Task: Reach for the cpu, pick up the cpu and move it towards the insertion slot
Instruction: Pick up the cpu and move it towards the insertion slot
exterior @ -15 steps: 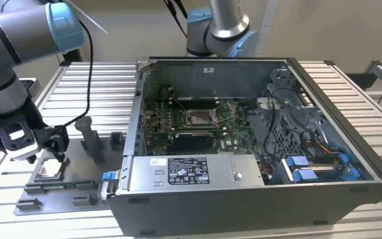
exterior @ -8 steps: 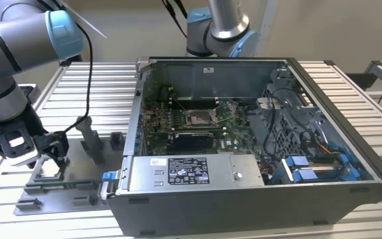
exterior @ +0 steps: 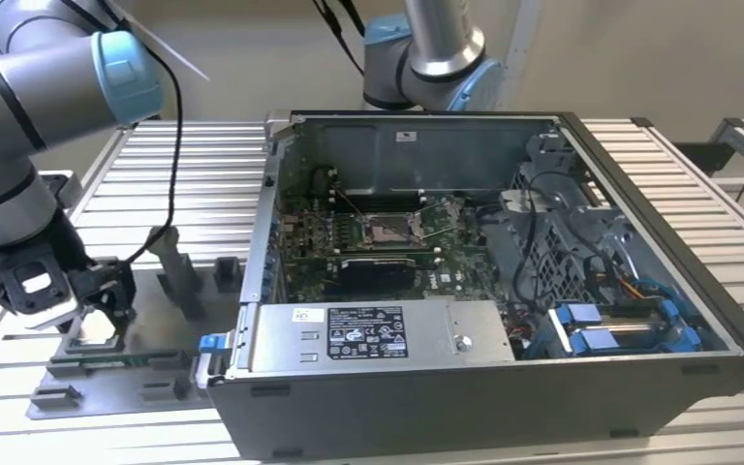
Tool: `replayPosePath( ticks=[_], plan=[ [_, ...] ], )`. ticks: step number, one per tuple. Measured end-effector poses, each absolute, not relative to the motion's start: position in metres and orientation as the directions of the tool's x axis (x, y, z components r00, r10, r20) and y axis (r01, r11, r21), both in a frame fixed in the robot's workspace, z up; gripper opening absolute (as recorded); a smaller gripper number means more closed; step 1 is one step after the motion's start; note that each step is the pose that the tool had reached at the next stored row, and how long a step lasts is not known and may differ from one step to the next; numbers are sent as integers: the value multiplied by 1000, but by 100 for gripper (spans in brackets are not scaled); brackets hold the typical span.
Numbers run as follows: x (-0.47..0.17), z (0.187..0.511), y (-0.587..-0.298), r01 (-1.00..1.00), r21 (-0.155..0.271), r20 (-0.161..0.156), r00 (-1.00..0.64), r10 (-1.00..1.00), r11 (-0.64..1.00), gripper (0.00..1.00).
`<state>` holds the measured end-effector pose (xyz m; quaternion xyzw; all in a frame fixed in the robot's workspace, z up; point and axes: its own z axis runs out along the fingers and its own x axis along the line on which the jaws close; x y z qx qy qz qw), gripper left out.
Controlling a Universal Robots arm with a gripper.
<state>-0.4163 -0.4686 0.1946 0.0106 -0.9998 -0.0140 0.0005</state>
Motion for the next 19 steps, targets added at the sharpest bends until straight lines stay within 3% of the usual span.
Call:
replayPosePath(
  ticks=[19],
  plan=[
    [-417, 188, -467, -21, 29, 0, -1000, -21, 999, 100]
  ],
)
